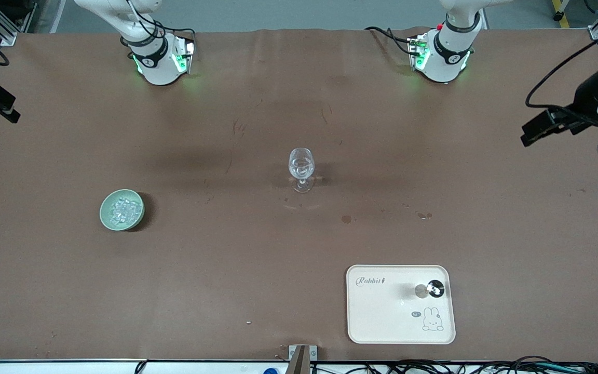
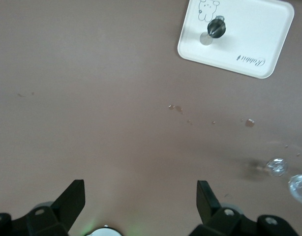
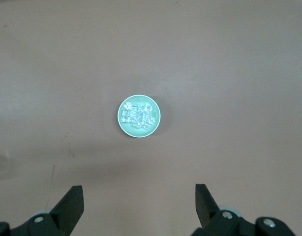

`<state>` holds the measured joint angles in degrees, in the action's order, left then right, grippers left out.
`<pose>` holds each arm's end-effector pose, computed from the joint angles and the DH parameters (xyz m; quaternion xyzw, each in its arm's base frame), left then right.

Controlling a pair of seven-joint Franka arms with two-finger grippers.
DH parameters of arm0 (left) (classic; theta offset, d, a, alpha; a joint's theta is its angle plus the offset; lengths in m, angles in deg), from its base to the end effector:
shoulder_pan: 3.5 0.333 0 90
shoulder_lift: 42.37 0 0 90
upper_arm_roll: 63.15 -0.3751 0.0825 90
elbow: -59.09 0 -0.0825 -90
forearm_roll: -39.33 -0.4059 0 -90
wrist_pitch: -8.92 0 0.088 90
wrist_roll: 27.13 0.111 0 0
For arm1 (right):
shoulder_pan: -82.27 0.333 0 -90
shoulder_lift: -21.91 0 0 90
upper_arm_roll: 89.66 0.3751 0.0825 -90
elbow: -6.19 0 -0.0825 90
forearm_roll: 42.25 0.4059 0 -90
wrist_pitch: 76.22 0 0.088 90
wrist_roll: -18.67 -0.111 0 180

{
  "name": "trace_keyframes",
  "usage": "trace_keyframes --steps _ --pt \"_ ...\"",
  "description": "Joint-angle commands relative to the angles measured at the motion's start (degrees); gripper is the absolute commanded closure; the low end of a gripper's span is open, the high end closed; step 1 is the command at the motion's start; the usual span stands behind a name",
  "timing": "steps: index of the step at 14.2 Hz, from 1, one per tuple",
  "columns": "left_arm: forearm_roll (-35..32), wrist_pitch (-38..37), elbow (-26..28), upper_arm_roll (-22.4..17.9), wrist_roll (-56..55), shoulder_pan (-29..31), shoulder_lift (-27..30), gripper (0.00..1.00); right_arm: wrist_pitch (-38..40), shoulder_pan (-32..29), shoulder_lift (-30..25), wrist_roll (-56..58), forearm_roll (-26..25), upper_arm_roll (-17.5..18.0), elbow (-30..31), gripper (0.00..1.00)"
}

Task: Pour wine and add ice with both arms

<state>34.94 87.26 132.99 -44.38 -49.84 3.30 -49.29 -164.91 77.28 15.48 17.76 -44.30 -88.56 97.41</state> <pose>0.5876 -0.0976 0.7304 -0.9945 -0.1013 0.0123 0.0230 0.5306 -0.0393 0.7293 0.9983 -0.0429 0.0335 0.0198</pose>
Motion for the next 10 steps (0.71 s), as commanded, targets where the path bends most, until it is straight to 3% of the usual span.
trace_keyframes --steps 1,3,6,10 --pt "1.92 0.93 8.25 -8.47 1.44 -7.74 7.34 0.0 0.63 1.12 2.65 0.65 0.82 -1.02 -2.01 0.0" --pt "4.48 3.91 13.34 -10.86 3.97 -8.82 11.38 0.0 0.45 1.04 3.8 0.82 0.91 -1.02 -2.01 0.0" --pt "4.48 6.74 19.95 -10.95 7.15 -8.56 16.13 0.0 0.1 0.95 4.68 0.82 0.91 -1.02 -1.92 0.0" --pt "4.4 6.74 20.49 -10.95 8.47 -7.5 16.15 0.0 -1.13 0.95 4.85 0.82 0.99 -1.02 -1.05 0.0"
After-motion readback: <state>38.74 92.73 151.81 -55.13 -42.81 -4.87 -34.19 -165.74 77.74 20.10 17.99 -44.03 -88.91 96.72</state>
